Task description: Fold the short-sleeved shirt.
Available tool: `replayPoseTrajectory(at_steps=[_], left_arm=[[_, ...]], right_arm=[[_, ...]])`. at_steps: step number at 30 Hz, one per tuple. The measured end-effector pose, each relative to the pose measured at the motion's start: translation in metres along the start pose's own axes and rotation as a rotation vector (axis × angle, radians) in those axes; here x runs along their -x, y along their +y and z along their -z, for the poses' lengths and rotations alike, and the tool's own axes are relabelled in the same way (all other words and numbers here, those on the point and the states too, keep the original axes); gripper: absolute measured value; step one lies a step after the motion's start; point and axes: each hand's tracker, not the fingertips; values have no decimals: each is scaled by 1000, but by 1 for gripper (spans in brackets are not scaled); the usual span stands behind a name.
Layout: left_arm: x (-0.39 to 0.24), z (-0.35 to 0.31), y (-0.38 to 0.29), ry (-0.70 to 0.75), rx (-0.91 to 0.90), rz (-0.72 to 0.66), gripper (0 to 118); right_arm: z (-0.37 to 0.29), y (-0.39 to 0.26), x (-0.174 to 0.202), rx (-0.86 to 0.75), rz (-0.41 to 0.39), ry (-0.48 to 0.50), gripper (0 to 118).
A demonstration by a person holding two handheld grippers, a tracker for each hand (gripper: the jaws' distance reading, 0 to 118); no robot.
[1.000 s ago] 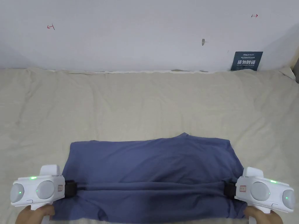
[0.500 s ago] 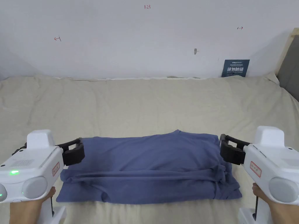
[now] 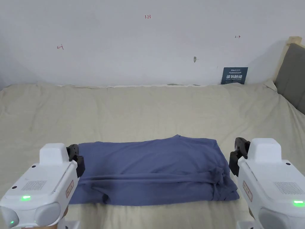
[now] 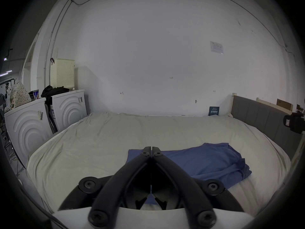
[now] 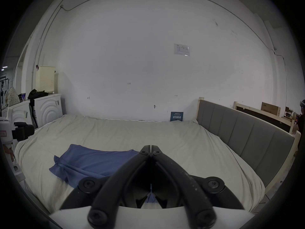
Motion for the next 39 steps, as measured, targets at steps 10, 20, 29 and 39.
replayPoseTrajectory(at_steps=[10,20,29,39], left_arm=[[69,63,-30,-32,338,-46,0],[136,119,-91,84,669,-130,100],[144,120,-139,125,757,-156,72],[124,112,-110,37,668,-93,7]], right_arm=[[26,-12,-4,61,13,10,1],[65,-35,-7,162,28,2,1],[98,-61,-10,284,36,18,2],[184,-122,-37,638,66,-42,96]])
